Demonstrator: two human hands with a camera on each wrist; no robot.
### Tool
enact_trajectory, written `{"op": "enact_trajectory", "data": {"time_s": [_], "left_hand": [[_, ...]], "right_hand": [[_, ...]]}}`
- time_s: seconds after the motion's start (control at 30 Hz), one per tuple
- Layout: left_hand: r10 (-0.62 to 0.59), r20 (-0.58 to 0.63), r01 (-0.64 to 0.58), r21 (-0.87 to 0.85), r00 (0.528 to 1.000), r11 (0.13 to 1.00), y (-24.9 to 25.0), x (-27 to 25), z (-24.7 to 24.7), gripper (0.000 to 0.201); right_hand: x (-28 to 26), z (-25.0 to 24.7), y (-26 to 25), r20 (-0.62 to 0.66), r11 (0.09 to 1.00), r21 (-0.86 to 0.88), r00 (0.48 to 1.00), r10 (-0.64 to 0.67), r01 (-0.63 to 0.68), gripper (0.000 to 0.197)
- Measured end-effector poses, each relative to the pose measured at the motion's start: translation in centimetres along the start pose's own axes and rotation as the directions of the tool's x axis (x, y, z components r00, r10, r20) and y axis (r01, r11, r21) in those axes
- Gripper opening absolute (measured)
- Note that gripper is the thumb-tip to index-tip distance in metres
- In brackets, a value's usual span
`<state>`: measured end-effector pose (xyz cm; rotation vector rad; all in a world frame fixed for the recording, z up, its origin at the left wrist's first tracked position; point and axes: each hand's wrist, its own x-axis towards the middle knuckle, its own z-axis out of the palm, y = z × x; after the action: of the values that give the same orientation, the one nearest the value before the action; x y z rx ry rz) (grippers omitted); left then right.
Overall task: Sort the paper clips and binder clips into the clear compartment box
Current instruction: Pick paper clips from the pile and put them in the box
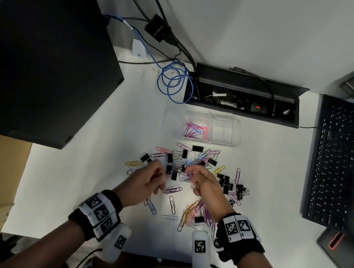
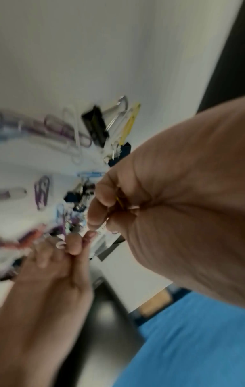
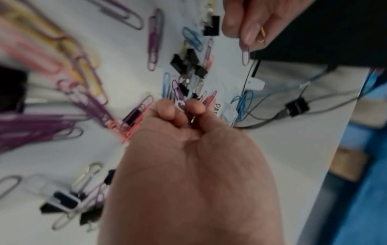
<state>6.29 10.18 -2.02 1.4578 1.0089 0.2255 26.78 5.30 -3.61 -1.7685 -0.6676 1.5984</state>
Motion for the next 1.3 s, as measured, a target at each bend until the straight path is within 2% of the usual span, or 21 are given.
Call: {"op": "enact_trajectory", "data": {"time_s": [0.07,0.13,0.2,0.3,0.37,0.43,0.53,0.63,0.7,0.77,0.83,0.93,1.0,1.1,1.2,1.3], "left_hand": [[-0.003,-0.07,-0.006,-0.132,0.998,0.991,1.3,1.1,-0.3,0.004],[0.033,-0.162,-0.052,-0.115,0.986,0.992,2.6,3.1,-0.6,0.011],[0.047,-0.229,-0.062,-0.058,0.972,0.996,4.1,5.7,-0.9,0.015],[0.051,-0.276,-0.037,0.055,0.96,0.998,6.5,9.6,-0.8,0.02],[0.045,-0.267,0.004,0.178,0.963,0.984,7.5,11.4,-0.6,0.024],[0.025,-0.263,0.047,0.265,0.964,0.963,8.0,12.1,-0.4,0.03],[0.048,-0.316,0.047,0.286,0.947,0.957,7.8,11.1,-0.6,0.036],[0.09,-0.374,0.015,0.27,0.923,0.963,6.7,8.9,-1.3,0.031],[0.092,-0.365,0.018,0.289,0.926,0.957,5.3,7.3,-1.9,0.025],[0.06,-0.33,0.058,0.339,0.942,0.939,3.5,5.6,-2.7,0.019],[0.017,-0.289,0.108,0.41,0.957,0.906,1.9,4.0,-3.4,0.015],[-0.042,-0.19,0.138,0.527,0.981,0.838,-0.6,2.2,-4.0,0.025],[-0.027,-0.153,0.11,0.566,0.988,0.817,-2.0,1.6,-4.0,0.039],[0.113,-0.101,-0.022,0.641,0.988,0.767,-3.2,1.3,-3.1,0.038],[0.186,-0.014,-0.107,0.775,0.982,0.623,-3.1,1.6,-1.8,0.032],[0.239,-0.004,-0.134,0.819,0.971,0.558,-3.3,2.2,-1.0,0.015]], "right_hand": [[0.2,-0.1,-1.0,-0.025,0.982,0.185,0.999,0.032,-0.027,0.028],[0.4,-0.2,-2.8,-0.063,0.955,0.295,0.998,-0.006,0.024,0.027],[1.2,-0.4,-4.8,-0.139,0.946,0.304,0.987,-0.074,0.114,0.026],[3.3,-0.8,-7.2,-0.256,0.965,0.162,0.953,-0.162,0.208,0.023],[4.7,-0.9,-8.5,-0.291,0.979,0.074,0.943,-0.161,0.189,0.02],[5.9,-0.7,-9.5,-0.283,0.988,0.03,0.949,-0.138,0.152,0.019],[7.2,-0.3,-10.3,-0.227,0.994,-0.047,0.968,-0.103,0.095,0.027],[7.6,-0.1,-10.5,-0.186,0.992,-0.118,0.98,-0.075,0.054,0.038],[7.1,-0.1,-10.8,-0.16,0.977,-0.206,0.983,-0.092,0.058,0.042],[6.3,-0.1,-11.0,-0.142,0.933,-0.349,0.979,-0.145,0.088,0.042],[5.2,0.0,-10.7,-0.116,0.87,-0.464,0.961,-0.25,0.17,0.036],[3.7,0.4,-9.1,0.059,0.786,-0.529,0.937,-0.344,0.321,0.025],[2.9,0.6,-7.4,0.224,0.721,-0.595,0.935,-0.274,0.354,0.017],[2.1,1.2,-4.6,0.402,0.562,-0.726,0.908,-0.12,0.396,0.016],[1.8,1.9,-1.8,0.437,0.383,-0.811,0.893,-0.105,0.442,0.024],[1.9,2.0,-0.2,0.441,0.35,-0.809,0.882,-0.168,0.472,0.012]]}}
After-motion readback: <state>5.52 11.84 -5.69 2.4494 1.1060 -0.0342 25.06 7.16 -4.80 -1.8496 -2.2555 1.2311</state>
